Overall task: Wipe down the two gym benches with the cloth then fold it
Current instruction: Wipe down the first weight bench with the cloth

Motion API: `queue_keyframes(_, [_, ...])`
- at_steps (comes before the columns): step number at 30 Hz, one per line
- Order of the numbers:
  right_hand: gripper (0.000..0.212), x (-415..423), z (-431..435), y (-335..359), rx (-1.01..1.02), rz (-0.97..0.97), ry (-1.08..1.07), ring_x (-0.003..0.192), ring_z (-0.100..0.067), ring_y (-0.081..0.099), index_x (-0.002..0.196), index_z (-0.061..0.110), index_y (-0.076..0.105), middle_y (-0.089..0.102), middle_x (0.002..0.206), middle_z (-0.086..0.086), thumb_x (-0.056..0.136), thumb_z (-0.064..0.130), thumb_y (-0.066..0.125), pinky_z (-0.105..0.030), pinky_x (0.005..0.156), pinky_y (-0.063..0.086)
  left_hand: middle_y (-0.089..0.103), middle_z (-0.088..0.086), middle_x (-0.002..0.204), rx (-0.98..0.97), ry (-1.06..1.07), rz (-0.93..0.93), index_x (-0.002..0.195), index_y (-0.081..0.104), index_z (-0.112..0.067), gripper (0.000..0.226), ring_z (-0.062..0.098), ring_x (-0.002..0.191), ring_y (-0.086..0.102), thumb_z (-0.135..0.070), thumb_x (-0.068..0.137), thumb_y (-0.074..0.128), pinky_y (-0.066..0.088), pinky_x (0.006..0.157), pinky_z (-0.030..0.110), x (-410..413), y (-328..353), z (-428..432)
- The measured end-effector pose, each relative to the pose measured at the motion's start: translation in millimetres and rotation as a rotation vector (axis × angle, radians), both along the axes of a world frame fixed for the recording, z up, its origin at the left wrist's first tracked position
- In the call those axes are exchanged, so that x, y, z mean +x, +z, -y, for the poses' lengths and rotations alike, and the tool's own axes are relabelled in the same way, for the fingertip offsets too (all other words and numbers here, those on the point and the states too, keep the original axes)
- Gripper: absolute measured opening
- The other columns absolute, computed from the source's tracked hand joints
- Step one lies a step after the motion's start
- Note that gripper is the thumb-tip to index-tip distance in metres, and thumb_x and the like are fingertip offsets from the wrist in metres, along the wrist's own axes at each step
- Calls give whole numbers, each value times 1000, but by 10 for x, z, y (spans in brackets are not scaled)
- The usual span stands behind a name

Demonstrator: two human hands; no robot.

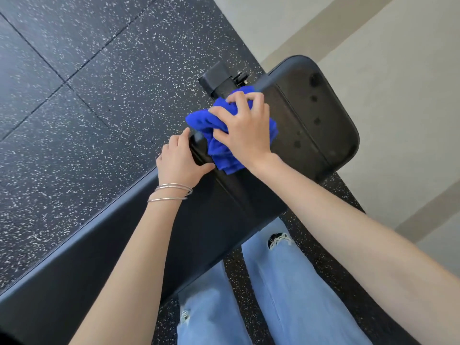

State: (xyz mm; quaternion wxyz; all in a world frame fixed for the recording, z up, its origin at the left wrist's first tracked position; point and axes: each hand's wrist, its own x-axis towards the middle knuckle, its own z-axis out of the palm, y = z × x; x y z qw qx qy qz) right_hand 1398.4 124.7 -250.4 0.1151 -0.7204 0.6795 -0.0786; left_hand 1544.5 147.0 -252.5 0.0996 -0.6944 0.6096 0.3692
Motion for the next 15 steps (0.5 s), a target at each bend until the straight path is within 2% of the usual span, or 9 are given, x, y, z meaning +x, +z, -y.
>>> queue_keyframes(3, [26,-6,248,-46,46,-102,248,95,-36,54,94,26,67,62,107,-5,74,30,51,-38,70,39,42,12,135,17,12,-8,140,34,-16,89,35,124,43,-38,67,79,38,102,50,-9,8,26])
queue_keyframes(6, [25,-415,320,-65,-96,-56,346,81,-35,61,86,26,71,67,94,-5,65,28,58,-35,61,47,39,11,140,40,-16,-14,143,31,-15,92,34,128,41,-42,68,78,33,107,52,-47,6,70])
queue_keyframes(11, [24,-1054,330,-100,-187,-94,-9,83,-39,59,90,24,72,67,97,-8,69,24,61,-41,69,51,32,11,148,25,-84,76,145,24,-10,95,34,134,34,-49,72,73,22,112,56,-216,-12,98])
queue_keyframes(15, [24,-1164,111,-115,-194,-77,-262,85,-38,55,95,22,72,65,101,-11,75,22,60,-42,74,49,33,12,147,-19,-138,103,145,21,-11,95,35,135,33,-52,74,69,19,113,57,-399,-30,162])
